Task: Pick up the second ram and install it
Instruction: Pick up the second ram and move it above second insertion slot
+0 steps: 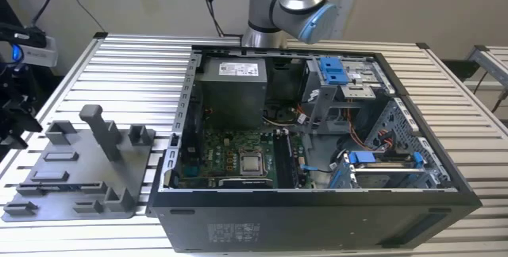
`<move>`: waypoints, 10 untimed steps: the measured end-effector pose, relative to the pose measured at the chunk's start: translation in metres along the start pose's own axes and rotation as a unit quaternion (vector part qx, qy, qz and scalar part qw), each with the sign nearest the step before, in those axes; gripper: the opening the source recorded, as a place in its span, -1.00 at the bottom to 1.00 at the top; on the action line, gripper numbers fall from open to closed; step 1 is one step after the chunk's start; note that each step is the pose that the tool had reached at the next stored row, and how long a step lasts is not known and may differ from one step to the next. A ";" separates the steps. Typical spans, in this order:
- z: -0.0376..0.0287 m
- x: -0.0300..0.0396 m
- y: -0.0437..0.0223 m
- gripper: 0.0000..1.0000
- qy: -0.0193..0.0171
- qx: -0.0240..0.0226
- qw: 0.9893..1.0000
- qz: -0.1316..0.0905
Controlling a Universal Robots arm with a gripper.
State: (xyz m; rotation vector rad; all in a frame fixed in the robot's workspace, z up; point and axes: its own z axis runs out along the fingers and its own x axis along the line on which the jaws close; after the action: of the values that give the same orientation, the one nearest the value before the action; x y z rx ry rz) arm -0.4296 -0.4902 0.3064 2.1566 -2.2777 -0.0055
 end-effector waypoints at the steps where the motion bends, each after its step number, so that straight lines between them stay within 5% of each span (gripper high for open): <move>1: 0.0017 0.0000 0.0000 -0.16 0.000 0.000 1.000 0.000; 10: 0.0148 0.0016 -0.0003 -0.16 -0.001 -0.001 1.000 0.000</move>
State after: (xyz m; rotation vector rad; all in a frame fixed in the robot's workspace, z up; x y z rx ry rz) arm -0.4294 -0.4918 0.2915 2.1566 -2.2776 -0.0112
